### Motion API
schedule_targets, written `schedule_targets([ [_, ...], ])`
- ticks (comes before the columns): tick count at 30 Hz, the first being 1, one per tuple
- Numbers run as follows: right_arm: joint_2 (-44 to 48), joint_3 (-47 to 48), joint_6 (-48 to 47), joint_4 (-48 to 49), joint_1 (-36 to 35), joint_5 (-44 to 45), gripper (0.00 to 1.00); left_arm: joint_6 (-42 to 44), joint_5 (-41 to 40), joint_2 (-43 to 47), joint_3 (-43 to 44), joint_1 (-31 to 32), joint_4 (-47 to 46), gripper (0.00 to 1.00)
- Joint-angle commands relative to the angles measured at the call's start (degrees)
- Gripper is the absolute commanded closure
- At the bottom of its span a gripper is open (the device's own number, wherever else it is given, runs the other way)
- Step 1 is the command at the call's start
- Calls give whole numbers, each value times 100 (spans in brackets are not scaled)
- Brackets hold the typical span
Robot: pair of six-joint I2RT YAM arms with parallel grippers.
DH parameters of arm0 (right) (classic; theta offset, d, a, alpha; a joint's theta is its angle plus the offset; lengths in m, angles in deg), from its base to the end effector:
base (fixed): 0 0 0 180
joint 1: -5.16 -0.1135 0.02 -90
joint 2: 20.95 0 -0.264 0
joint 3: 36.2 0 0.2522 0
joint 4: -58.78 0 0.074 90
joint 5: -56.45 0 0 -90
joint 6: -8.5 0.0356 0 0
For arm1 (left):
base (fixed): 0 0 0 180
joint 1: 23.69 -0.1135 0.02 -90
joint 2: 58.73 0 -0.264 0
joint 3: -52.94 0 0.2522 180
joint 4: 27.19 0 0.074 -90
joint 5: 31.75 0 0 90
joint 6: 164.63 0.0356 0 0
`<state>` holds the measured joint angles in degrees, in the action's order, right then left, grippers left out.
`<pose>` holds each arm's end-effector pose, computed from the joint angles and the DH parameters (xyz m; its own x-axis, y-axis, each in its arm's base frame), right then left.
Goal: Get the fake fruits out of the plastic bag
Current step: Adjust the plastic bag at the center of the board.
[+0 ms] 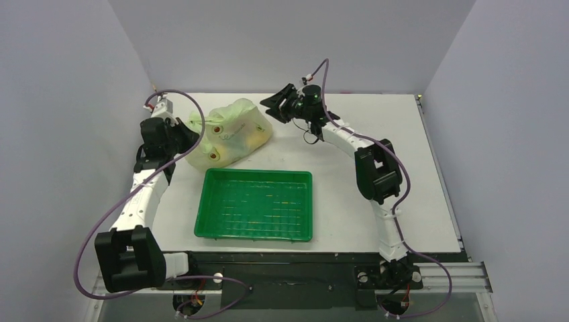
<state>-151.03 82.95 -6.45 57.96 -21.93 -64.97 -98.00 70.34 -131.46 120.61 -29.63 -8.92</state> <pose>0.4721 0.2623 0.2464 -0.8612 0.4856 -0.1500 -0.0423 0.2256 0.9733 0.2920 0.0229 0.3003 -0.3973 -0.4313 -0.8100 -0.0735 0.8948 -0.4404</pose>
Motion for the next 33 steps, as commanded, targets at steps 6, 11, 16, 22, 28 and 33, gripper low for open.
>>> schedule_targets([
  [6, 1564, -1330, -1035, 272, -983, 1486, 42, 176, 793, 202, 38, 37, -588, 100],
  [11, 1436, -1309, -994, 506, -1600, 2487, 31, 301, 755, 376, -7, 52, -572, 100],
  [16, 839, -589, -722, 591, -1867, 2876, 30, 566, 595, 596, -110, 198, -595, 100],
  [22, 254, 207, -594, 374, -1955, 3111, 33, 864, 255, 870, -183, 446, -555, 100],
  [28, 91, 402, -446, 113, -1944, 3123, 48, 910, 133, 872, -165, 501, -507, 100],
  [33, -36, 551, -546, -201, -1813, 3124, 69, 927, 19, 925, -205, 507, -516, 100],
])
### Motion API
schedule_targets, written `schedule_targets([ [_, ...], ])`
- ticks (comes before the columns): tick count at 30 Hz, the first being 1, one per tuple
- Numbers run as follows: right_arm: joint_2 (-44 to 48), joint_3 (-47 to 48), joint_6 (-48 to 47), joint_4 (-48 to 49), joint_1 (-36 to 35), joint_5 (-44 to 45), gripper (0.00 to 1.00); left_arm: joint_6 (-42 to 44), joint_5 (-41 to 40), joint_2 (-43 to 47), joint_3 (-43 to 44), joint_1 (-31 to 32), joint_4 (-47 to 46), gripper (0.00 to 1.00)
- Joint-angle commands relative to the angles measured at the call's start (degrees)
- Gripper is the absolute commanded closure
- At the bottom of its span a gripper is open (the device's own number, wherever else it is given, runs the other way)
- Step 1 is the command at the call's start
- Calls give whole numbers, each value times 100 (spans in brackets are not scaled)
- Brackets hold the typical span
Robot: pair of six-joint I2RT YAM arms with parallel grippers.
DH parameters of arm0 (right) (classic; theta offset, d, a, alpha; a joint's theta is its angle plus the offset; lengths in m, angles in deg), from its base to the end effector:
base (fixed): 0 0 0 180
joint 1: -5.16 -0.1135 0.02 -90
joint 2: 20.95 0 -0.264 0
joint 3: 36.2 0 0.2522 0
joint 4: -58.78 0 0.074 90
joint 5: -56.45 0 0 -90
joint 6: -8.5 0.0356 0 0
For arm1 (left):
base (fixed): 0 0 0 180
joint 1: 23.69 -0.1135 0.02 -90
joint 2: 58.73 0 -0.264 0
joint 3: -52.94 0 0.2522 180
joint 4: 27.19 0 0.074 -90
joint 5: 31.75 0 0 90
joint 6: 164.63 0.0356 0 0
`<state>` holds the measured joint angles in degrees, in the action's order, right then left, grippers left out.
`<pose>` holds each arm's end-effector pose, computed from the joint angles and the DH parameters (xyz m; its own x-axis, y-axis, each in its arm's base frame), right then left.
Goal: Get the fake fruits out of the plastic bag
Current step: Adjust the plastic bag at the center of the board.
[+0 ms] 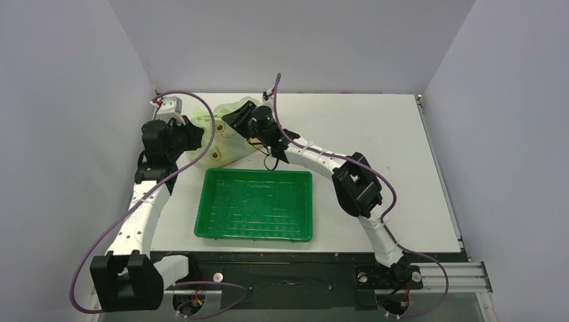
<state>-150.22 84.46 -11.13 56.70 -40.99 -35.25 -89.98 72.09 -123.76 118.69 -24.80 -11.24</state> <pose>0.3762 0.3931 0.2598 -0.7411 0.5875 -0.3249 -0.1279 0.3516 0.9274 0.2656 -0.0034 0.3275 -0.3094 -0.2631 -0.9138 0.1349 0.9391 -0.3160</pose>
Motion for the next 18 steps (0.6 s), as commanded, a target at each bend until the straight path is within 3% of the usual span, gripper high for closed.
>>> schedule_targets([
  [1, -143, 525, -126, -249, 140, 152, 79, 127, -190, 188, -42, 23, -284, 100],
  [3, -216, 724, -349, -461, 200, 152, 94, 140, -341, 244, -71, 30, -283, 100],
  [5, -266, 924, -581, -681, 267, 152, 100, 157, -557, 305, -102, 27, -269, 100],
  [7, -256, 1083, -729, -740, 371, 53, 100, 140, -927, 395, -138, 43, -236, 100],
  [11, -154, 1469, -910, -808, 600, -228, 100, 97, -2518, 619, -143, 60, 227, 100],
  [18, -460, 2899, -544, -613, 1253, -1052, 100, -166, -3005, 697, 554, -152, 1253, 100],
])
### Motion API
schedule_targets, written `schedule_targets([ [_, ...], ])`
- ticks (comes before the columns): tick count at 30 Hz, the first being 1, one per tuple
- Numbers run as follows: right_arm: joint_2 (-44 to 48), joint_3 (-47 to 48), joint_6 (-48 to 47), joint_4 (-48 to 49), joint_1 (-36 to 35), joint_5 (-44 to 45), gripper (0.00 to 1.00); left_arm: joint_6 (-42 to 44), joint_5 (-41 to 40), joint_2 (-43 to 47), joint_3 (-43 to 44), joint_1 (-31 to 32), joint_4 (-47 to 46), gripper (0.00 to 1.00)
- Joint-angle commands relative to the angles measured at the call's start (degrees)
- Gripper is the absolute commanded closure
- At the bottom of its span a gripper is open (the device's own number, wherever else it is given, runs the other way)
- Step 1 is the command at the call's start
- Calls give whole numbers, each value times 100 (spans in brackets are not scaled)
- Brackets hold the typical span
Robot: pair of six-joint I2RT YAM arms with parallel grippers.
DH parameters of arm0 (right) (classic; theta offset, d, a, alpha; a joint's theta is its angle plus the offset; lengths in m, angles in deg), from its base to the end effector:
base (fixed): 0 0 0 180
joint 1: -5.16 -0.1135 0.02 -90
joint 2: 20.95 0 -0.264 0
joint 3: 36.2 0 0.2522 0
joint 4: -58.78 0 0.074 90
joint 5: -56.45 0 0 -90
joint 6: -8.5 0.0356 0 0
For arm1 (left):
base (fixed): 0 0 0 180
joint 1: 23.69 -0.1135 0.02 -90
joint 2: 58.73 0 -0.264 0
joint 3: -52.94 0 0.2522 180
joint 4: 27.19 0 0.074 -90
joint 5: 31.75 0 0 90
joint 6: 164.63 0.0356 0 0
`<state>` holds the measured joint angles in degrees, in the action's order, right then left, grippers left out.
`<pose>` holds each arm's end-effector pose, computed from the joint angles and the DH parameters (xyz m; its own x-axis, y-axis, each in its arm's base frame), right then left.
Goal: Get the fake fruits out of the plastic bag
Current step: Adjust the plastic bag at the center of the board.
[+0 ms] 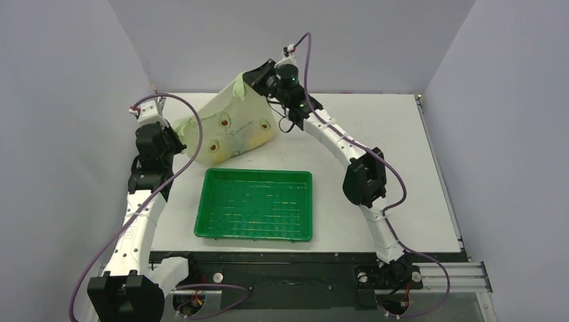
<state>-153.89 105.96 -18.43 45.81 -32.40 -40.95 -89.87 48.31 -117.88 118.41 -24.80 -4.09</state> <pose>0.4394 0.3437 0.3400 -0.6533 0.6130 -0.4444 -0.2737 0.3561 0.8935 0.2395 0.0108 0.3364 -0.2300 -0.2634 -0.9369 -0.2537 0.9456 -0.2036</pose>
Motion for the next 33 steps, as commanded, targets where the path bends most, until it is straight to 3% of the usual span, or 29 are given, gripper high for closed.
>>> schedule_targets([
  [1, -186, 988, 412, 532, 454, -583, 100, -239, -728, 103, 646, -210, 706, 100],
  [4, -284, 1166, 859, 982, 693, -940, 100, -439, -687, 22, 964, -459, 1122, 100],
  [6, -335, 1241, 1010, 1096, 775, -1053, 100, -556, -131, 30, 1027, -800, 1197, 100],
  [8, -403, 1315, 1145, 1229, 830, -1195, 100, -580, 1149, 54, 973, -946, 1141, 100],
  [12, -653, 1345, 1589, 1225, 934, -1516, 100, -705, 2948, -169, 931, -981, 1414, 100],
  [17, -445, 521, 1764, 868, 1171, -2272, 99, -1262, 3952, -70, 289, -971, 1190, 100],
  [22, 160, 196, 152, -854, 1460, -2507, 84, -1755, 4361, 78, 12, -974, 948, 100],
  [25, 571, -153, -567, -1558, 1827, -2467, 70, -1910, 4546, 49, 16, -972, 913, 100],
  [29, 1631, -854, -1837, -2398, 2077, -1880, 60, -2064, 4742, -13, 110, -965, 980, 100],
  [33, 2855, -2649, -1911, -1964, 1819, -1051, 52, -2156, 4689, 55, 224, -968, 1036, 100],
])
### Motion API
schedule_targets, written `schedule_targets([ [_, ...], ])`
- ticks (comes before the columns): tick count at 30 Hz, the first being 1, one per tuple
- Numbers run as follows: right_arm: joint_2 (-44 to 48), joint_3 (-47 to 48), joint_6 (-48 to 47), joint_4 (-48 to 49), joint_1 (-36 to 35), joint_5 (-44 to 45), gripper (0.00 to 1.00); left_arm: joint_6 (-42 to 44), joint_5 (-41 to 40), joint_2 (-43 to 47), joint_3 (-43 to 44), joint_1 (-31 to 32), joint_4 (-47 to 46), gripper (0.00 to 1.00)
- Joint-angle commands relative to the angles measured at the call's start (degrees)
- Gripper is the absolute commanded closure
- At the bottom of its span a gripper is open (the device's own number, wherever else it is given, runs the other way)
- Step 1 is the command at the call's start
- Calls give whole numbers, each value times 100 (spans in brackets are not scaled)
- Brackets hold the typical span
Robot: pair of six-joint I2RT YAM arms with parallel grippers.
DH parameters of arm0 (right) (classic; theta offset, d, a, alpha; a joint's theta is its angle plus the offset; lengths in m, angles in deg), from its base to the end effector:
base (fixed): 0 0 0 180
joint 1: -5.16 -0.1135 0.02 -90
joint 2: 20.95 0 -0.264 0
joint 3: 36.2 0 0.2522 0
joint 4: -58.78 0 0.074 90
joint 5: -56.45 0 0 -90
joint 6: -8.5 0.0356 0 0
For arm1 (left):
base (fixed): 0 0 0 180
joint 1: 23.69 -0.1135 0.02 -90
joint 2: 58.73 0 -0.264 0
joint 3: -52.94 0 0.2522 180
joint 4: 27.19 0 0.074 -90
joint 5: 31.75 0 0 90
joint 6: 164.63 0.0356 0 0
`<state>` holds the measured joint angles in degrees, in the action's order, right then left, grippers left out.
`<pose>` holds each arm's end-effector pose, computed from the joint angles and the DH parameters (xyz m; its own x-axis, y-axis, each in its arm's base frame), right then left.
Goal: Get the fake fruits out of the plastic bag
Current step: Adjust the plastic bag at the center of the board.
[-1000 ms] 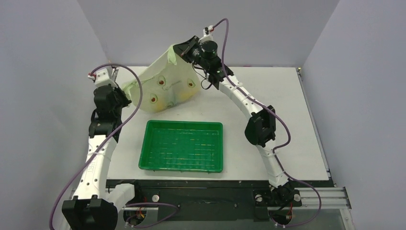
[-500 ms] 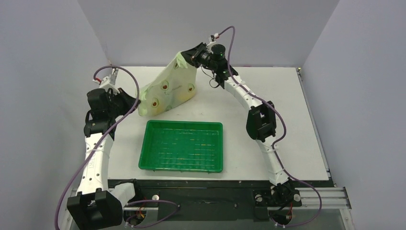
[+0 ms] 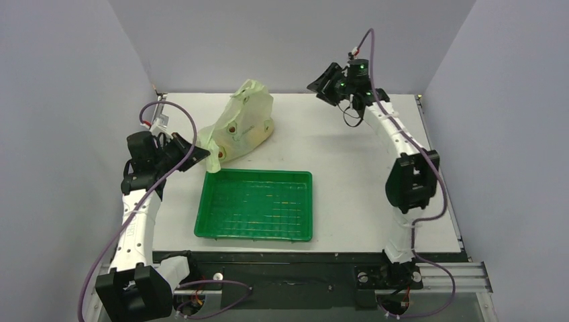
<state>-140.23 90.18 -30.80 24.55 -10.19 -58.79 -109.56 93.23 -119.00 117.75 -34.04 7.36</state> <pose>0.4723 0.1454 0.3265 -0.7470 0.5208 -0.4132 -0.0432 0.5823 0.8119 0.2298 0.0212 0.3111 -0.5987 -0.5862 -0.5458 -0.0020 0.6825 -0.7309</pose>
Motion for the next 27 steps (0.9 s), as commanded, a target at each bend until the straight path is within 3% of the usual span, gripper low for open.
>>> schedule_targets([
  [1, 1707, -1442, -560, 824, -557, 940, 50, -196, 187, 176, 348, -46, -84, 100],
  [4, 2397, -2926, 156, 2111, -965, 1377, 47, -172, 166, 179, 474, -41, 33, 100],
  [9, 2298, -3663, 964, 3904, -1875, 1973, 44, -136, 152, 268, 476, -38, 236, 100],
  [16, 1026, -3033, 1763, 5139, -2519, 1974, 42, 144, 249, 240, 619, -40, 635, 100],
  [27, -204, -1881, 2123, 5004, -2805, 2366, 43, 144, 358, 339, 616, -33, 684, 100],
])
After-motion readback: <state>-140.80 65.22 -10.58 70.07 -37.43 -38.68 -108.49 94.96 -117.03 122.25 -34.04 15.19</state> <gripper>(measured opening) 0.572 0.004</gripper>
